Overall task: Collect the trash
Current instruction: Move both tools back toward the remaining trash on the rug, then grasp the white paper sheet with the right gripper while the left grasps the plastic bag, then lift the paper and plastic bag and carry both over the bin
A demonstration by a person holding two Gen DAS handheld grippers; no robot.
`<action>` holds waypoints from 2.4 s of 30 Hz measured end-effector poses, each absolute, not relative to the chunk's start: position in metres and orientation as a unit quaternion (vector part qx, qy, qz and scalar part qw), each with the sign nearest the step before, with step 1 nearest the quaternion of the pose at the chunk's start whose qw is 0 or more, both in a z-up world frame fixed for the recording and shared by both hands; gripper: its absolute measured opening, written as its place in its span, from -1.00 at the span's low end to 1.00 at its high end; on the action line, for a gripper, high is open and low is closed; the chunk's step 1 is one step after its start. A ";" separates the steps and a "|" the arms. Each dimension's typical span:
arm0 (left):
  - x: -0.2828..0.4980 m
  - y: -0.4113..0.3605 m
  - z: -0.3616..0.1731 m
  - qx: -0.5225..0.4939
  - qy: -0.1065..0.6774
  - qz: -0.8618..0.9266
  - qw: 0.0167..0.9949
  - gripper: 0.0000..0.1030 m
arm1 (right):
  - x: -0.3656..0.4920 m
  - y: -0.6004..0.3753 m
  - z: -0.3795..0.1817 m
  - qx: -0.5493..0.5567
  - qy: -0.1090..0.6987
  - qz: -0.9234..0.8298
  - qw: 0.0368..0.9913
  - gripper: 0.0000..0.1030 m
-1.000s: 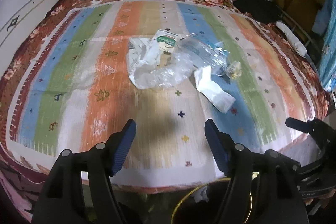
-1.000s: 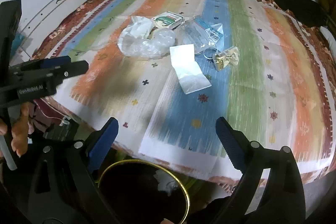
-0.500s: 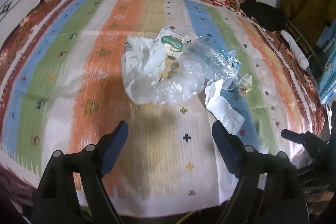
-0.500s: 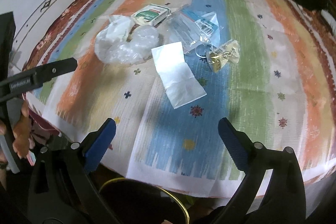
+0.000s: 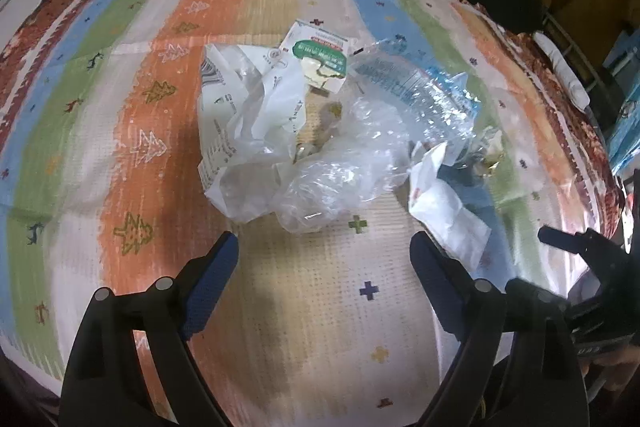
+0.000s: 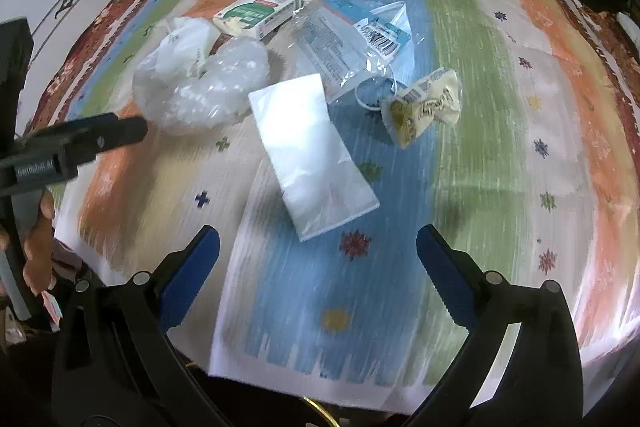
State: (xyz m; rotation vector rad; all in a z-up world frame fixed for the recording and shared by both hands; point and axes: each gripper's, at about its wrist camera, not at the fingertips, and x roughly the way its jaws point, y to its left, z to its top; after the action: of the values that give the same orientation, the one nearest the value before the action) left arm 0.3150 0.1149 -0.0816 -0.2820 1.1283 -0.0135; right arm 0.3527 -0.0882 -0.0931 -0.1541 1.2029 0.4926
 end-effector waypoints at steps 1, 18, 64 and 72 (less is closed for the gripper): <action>0.316 0.116 -0.083 -0.134 0.533 -0.007 0.835 0.67 | 0.355 -0.087 -0.095 -0.072 0.560 0.229 0.793 0.82; 0.351 0.112 -0.105 -0.119 0.535 -0.034 0.836 0.63 | 0.391 -0.072 -0.147 -0.099 0.593 0.219 0.769 0.28; 0.246 0.087 0.003 -0.164 0.501 0.002 0.850 -0.77 | 0.305 -0.099 -0.035 -0.080 0.537 0.250 0.802 -0.83; 0.206 0.073 0.026 -0.169 0.470 -0.013 0.866 -0.77 | 0.271 -0.106 -0.007 -0.062 0.508 0.270 0.816 -0.83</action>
State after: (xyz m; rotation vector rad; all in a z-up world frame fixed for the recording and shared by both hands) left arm 0.2061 0.0731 0.0261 -0.3537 0.9835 -0.0276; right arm 0.2711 -0.1059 -0.0068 -0.1315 1.0843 0.5749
